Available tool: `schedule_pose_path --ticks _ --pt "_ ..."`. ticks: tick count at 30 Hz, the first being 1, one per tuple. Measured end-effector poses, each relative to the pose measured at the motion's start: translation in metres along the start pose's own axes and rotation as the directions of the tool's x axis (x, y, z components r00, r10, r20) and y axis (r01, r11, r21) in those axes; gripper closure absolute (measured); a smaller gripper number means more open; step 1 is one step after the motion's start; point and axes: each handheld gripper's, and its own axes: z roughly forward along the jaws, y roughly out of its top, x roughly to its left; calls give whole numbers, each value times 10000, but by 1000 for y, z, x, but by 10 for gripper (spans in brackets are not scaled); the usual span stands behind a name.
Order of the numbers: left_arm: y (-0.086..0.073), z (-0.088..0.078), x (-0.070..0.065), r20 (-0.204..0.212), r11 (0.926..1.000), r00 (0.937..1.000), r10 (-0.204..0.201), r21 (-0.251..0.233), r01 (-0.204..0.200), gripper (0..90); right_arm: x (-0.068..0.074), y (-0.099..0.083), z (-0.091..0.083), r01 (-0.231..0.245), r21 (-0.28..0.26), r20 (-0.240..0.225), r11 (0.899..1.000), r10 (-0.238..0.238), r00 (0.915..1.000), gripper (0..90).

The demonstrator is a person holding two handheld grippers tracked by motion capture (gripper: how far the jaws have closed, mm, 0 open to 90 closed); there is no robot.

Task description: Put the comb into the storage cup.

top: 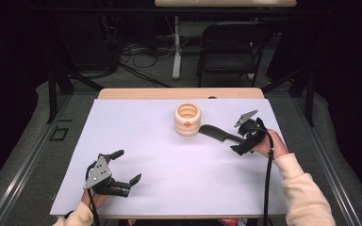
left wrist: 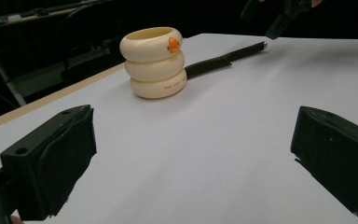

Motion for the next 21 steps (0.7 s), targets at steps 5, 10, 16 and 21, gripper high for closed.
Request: schedule_pose_path --ticks 5,10,16,21 --pt "0 0 0 19 10000 10000 6 -8 -6 1 -2 3 3 174 375 -35 9991 -172 9998 0" --pt "0 1 0 26 10000 10000 8 36 -8 1 -3 5 8 309 540 -109 9981 -304 9995 0" --pt "0 0 0 20 10000 10000 -16 -22 16 1 -7 9 10 274 888 -224 9957 -255 9994 0" --pt "0 1 0 41 10000 10000 -22 -71 22 1 -14 16 10 378 1144 -191 9927 -358 9992 1"
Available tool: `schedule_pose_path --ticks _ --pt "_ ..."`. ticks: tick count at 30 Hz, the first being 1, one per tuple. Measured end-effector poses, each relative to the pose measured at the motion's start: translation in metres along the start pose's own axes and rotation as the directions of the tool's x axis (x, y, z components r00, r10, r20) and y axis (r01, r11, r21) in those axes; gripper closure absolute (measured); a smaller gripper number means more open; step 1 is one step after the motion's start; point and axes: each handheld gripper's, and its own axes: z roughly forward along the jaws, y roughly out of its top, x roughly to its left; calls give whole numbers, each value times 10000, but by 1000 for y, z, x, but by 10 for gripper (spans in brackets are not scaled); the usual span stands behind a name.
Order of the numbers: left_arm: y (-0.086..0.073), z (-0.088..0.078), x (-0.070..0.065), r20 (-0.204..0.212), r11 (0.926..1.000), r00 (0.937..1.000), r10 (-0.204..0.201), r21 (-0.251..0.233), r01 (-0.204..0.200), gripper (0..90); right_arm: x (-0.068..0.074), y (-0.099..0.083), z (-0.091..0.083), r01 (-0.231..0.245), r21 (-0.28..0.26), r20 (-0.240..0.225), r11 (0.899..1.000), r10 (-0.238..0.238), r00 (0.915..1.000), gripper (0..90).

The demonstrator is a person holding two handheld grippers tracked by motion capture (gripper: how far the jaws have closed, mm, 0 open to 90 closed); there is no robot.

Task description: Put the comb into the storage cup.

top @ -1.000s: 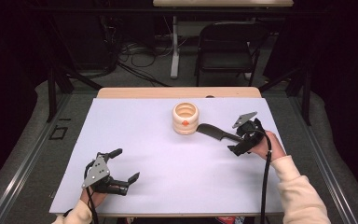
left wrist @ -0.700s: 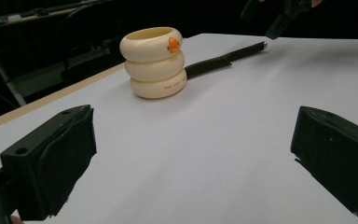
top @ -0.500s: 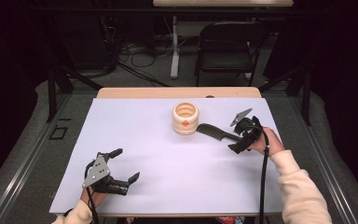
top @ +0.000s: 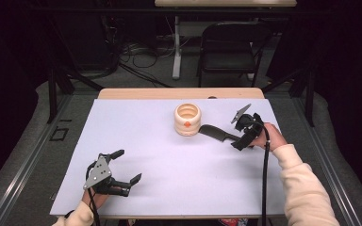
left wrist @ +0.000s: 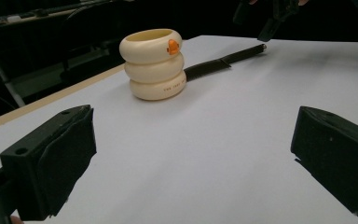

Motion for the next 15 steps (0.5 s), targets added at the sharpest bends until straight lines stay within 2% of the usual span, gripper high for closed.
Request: schedule_pose_path --ticks 4,7,10,12,15 --pt "0 0 0 32 10000 10000 3 -8 -3 1 -2 3 4 -48 173 -27 9998 48 10000 5" --pt "0 0 0 14 10000 10000 39 -7 -39 1 -4 6 9 150 235 -51 9996 -149 9999 36" --pt "0 1 -1 41 10000 10000 16 22 -16 1 -4 9 13 381 500 -48 9980 -379 9993 142" --pt "1 0 -1 38 10000 10000 82 3 -82 1 -3 12 15 503 616 -16 9968 -503 9987 170" --pt "1 0 -1 19 10000 10000 55 -16 -55 1 -2 16 20 598 699 169 9958 -611 9980 259"
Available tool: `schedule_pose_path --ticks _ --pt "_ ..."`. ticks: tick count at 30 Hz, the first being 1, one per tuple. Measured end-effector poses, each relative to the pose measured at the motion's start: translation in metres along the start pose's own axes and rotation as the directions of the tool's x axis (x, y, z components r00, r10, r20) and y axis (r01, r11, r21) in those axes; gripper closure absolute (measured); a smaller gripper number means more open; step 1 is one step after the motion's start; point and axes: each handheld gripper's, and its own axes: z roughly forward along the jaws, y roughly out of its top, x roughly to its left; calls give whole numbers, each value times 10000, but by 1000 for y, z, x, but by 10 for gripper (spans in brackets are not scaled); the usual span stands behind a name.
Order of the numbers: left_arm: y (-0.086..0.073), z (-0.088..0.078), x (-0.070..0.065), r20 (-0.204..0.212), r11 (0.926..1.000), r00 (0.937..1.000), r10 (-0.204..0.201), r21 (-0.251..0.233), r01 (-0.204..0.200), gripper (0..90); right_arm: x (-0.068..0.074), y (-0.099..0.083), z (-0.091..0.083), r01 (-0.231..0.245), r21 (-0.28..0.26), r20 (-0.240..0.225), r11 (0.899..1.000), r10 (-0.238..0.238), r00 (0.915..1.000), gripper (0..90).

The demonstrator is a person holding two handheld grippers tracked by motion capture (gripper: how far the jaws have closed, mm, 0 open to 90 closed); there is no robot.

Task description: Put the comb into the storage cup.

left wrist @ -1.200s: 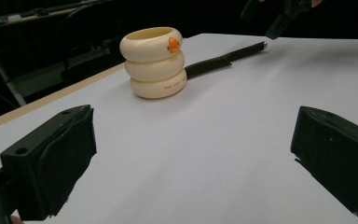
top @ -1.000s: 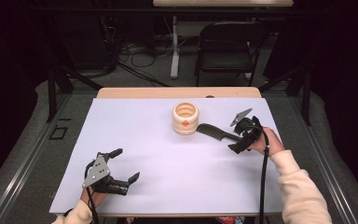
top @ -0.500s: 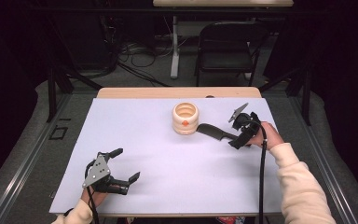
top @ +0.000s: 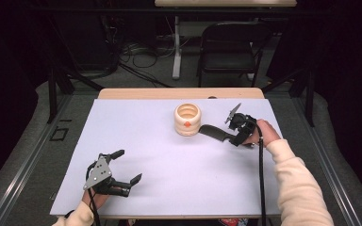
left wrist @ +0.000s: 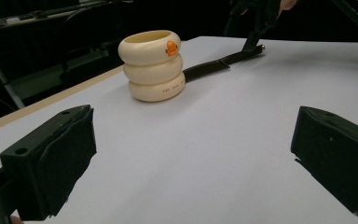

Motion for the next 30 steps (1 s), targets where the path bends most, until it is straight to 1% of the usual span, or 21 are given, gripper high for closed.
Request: schedule_pose_path --ticks 2,4,6,7,8,9,12,15,17,18,19,20,22,23,24,25,26,27,28,29,30 --pt "0 0 0 -2 10000 10000 7 -35 -7 1 0 3 3 392 196 45 9990 -393 9992 335" --pt "0 0 0 22 10000 10000 30 -2 -30 1 2 6 7 408 395 170 9984 -415 9990 395" --pt "0 0 0 31 10000 10000 12 -11 -12 1 2 9 10 645 520 266 9966 -660 9975 464" --pt "0 0 0 22 10000 10000 3 -25 -3 1 2 11 11 739 783 178 9942 -755 9970 493" --pt "0 0 0 14 10000 10000 39 -15 -39 1 2 12 14 858 624 133 9944 -868 9961 516" --pt "0 0 0 28 10000 10000 86 8 -86 1 2 14 15 928 889 149 9917 -945 9954 544" --pt "0 0 -1 36 10000 10000 92 2 -92 1 1 17 17 1058 1120 -15 9881 -1063 9943 594" --pt "0 0 0 28 10000 10000 72 3 -72 1 0 21 21 1310 1103 -62 9852 -1311 9913 629" --pt "0 0 0 50 10000 10000 41 12 -41 1 2 23 22 1204 1531 -93 9808 -1204 9927 651" --pt "0 0 0 55 10000 10000 54 14 -54 1 0 25 22 1459 1692 -199 9747 -1446 9893 655" --pt "0 0 0 59 10000 10000 35 -8 -35 1 2 24 25 1286 1468 -87 9808 -1287 9916 669" --pt "0 0 0 63 10000 10000 37 -17 -37 1 3 24 26 1138 1511 -120 9819 -1133 9935 672" --pt "0 0 0 56 10000 10000 46 -11 -46 1 3 26 29 1257 1589 -237 9793 -1235 9921 674" --pt "0 0 0 44 10000 10000 37 -40 -36 1 3 26 30 1387 1779 -171 9742 -1378 9903 680" --pt "0 -1 0 20 10000 10000 50 -72 -50 1 1 29 29 1581 2261 -305 9612 -1552 9874 683" --pt "0 0 0 26 9999 10000 60 -111 -60 1 3 27 32 1335 1778 -216 9750 -1317 9910 687" --pt "0 0 0 30 9999 10000 42 -97 -42 1 2 28 32 1254 1808 -212 9755 -1236 9921 691" --pt "0 0 0 53 10000 10000 58 -67 -57 1 1 28 33 1370 1791 -230 9743 -1350 9906 693" --pt "0 0 0 51 10000 10000 42 -69 -42 1 2 29 32 1174 2088 -221 9709 -1153 9931 696" --pt "0 0 0 63 10000 10000 32 -70 -31 1 1 29 34 1334 1992 -254 9708 -1309 9911 698" --pt "0 0 0 66 10000 10000 47 -47 -47 1 1 29 35 1316 2161 -341 9675 -1272 9913 702"
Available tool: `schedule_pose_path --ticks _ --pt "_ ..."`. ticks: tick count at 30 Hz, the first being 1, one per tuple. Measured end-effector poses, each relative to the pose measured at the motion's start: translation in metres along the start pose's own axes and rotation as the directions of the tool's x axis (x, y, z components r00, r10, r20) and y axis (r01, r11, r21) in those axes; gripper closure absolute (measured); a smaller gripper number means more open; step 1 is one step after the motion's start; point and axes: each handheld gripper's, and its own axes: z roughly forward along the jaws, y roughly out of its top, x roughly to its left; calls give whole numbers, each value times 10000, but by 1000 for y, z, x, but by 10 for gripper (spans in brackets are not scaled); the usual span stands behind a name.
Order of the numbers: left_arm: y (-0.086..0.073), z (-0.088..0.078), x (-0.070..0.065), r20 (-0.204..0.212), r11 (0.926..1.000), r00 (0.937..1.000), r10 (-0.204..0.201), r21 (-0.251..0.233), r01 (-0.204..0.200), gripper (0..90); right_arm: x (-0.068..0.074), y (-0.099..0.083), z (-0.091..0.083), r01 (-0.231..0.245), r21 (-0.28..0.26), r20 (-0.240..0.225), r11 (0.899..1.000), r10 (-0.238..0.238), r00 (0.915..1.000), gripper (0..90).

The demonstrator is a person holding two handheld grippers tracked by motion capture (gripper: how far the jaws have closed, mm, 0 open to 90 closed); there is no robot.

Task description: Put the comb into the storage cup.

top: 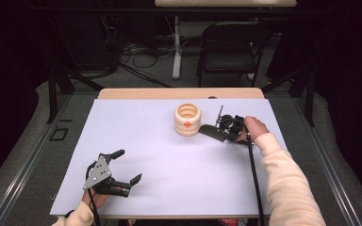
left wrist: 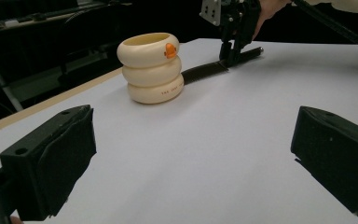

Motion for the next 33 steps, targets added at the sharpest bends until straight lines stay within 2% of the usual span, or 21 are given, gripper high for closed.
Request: schedule_pose_path --ticks 2,3,6,7,9,11,14,17,18,19,27,30,33 --pt "0 0 0 23 10000 10000 -35 -4 35 0 0 0 3 -88 -61 15 9999 88 10000 702" --pt "0 0 0 6 10000 10000 -21 -5 21 1 -1 0 3 56 -81 13 10000 -56 10000 705" --pt "0 0 0 9 10000 10000 -32 -31 32 1 -2 0 4 62 -94 2 9999 -62 10000 712" --pt "0 0 0 26 10000 10000 -24 -58 24 0 -1 -1 4 -69 -92 -7 9999 69 10000 714" --pt "0 0 0 28 10000 10000 -15 -40 15 1 -1 0 2 11 24 -35 10000 -11 10000 719" --pt "0 0 0 23 10000 10000 -28 -47 28 1 -1 -1 3 72 -199 51 9998 -71 10000 721" --pt "0 -1 0 16 10000 10000 -28 -67 28 1 0 -2 1 -131 -125 110 9998 132 9999 722" --pt "0 -1 0 21 10000 10000 -7 -56 7 1 -2 -3 -3 -61 -18 111 10000 61 9999 723" --pt "0 -1 0 20 10000 10000 -9 -69 9 1 0 -4 -4 -344 -3 115 9994 344 9993 723" --pt "0 -1 0 29 10000 10000 -11 -69 11 1 -2 -4 -5 -148 20 144 9999 148 9998 723" --pt "0 -1 0 7 10000 10000 -13 -88 13 1 -3 -11 -12 -499 -115 137 9987 501 9987 723" --pt "0 -1 0 -11 9999 10000 -18 -105 18 1 -3 -15 -15 -695 -467 166 9965 703 9974 723" --pt "1 -1 0 0 10000 10000 -9 -96 9 1 -4 -20 -20 -934 -563 93 9940 940 9955 723"
